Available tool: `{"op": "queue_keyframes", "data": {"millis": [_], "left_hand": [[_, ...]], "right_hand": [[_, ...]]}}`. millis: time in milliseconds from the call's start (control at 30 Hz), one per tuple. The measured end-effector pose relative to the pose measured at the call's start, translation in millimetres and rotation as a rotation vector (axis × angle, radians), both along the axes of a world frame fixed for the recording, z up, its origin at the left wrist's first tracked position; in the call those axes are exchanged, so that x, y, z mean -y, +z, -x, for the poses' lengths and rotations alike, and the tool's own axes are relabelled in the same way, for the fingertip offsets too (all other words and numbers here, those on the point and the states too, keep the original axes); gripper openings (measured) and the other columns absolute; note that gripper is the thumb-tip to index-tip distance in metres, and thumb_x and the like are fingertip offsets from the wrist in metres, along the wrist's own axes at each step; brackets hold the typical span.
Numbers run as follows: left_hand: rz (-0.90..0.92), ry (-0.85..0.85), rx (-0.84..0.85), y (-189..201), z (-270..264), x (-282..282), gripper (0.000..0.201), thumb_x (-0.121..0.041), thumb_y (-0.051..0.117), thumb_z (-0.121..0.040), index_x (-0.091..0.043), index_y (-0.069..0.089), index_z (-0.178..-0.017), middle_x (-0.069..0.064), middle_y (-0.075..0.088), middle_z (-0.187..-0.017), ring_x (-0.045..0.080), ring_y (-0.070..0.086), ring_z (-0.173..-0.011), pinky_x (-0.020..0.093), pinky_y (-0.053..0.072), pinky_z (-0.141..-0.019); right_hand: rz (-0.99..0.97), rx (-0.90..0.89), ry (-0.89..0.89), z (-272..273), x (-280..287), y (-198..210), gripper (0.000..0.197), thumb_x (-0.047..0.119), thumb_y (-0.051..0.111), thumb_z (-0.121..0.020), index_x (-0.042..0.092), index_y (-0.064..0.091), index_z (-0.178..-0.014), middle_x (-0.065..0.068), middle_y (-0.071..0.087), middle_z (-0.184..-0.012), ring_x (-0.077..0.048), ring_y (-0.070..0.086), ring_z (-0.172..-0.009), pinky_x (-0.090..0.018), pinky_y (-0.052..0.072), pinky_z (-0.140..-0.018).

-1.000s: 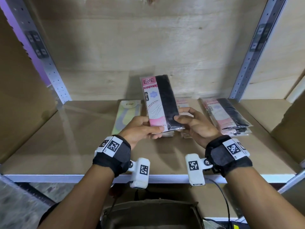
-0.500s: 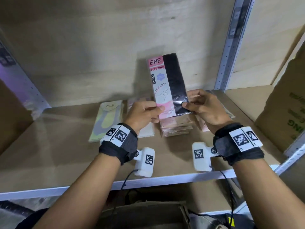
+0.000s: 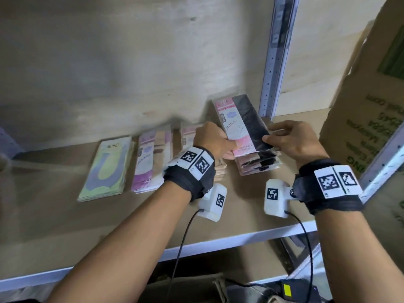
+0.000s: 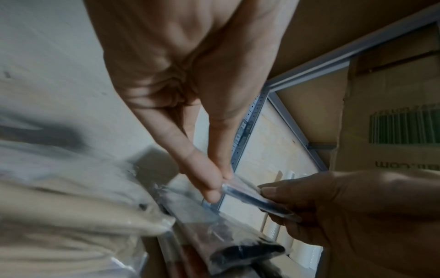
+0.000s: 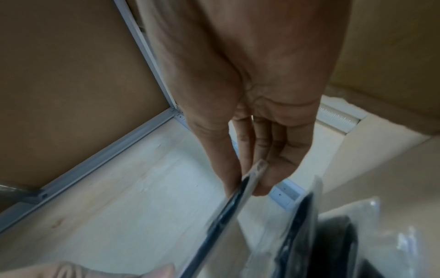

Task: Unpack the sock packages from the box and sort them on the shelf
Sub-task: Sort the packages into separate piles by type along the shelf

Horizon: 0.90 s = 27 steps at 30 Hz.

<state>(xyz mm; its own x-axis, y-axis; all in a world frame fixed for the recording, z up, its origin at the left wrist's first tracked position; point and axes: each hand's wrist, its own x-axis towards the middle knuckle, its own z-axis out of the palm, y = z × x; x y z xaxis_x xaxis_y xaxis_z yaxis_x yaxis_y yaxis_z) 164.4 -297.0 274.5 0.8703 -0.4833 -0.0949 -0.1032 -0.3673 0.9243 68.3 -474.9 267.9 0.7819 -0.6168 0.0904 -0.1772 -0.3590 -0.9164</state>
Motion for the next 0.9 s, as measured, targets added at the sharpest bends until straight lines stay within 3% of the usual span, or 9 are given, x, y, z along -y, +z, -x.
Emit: {"op": "queue_keyframes", "data": {"millis": [100,200,333,467,667,900], "left_hand": [[-0.08,-0.035,0.001,-2,2,11,0.037,-0.005,0.082,-0.079,0.01,0.068,-0.109,0.025,0.073,-0.105,0.035,0.076,-0.085,0.047,0.06,-0.085],[-0.144,-0.021,0.053,-5,6,19,0.04,-0.01,0.083,-0.077,0.008,0.068,-0.109,0.024,0.073,-0.106,0.034,0.074,-0.09,0.043,0.061,-0.085],[-0.204,-0.01,0.115,-11,11,24,0.029,-0.011,0.078,-0.077,0.007,0.069,-0.097,0.021,0.074,-0.094,0.032,0.075,-0.085,0.042,0.063,-0.077],[-0.193,-0.015,0.125,-14,13,25,0.024,-0.01,0.079,-0.077,0.006,0.07,-0.093,0.019,0.074,-0.089,0.029,0.076,-0.08,0.041,0.064,-0.074],[-0.182,-0.027,-0.002,-5,16,26,0.052,-0.011,0.087,-0.073,0.009,0.065,-0.116,0.021,0.072,-0.11,0.034,0.073,-0.095,0.043,0.06,-0.088],[-0.191,0.025,0.027,8,16,9,0.029,-0.026,0.079,-0.085,-0.004,0.068,-0.101,0.017,0.076,-0.096,0.027,0.077,-0.078,0.04,0.063,-0.08]], "right_hand": [[0.043,-0.087,-0.002,2,8,-5,0.015,0.014,0.082,-0.078,0.022,0.071,-0.085,0.0,0.073,-0.086,-0.022,0.07,-0.087,-0.043,0.057,-0.091],[0.065,-0.147,-0.009,4,12,-8,0.021,0.012,0.081,-0.08,0.025,0.066,-0.074,0.001,0.072,-0.083,-0.021,0.069,-0.088,-0.041,0.057,-0.092],[0.088,-0.203,-0.012,5,17,-10,0.013,0.013,0.078,-0.082,0.024,0.071,-0.083,-0.002,0.072,-0.09,-0.023,0.068,-0.095,-0.037,0.055,-0.094],[0.075,-0.239,0.003,5,17,-11,0.01,0.012,0.075,-0.085,0.02,0.072,-0.089,-0.006,0.072,-0.094,-0.025,0.068,-0.097,-0.042,0.055,-0.095],[0.098,-0.277,0.016,4,18,-13,0.007,0.014,0.073,-0.088,0.021,0.072,-0.09,-0.001,0.07,-0.09,-0.022,0.065,-0.094,-0.032,0.051,-0.084],[0.136,-0.183,-0.061,5,8,0,0.019,0.015,0.07,-0.089,0.014,0.072,-0.107,-0.005,0.069,-0.101,-0.022,0.061,-0.099,-0.029,0.045,-0.083]]}}
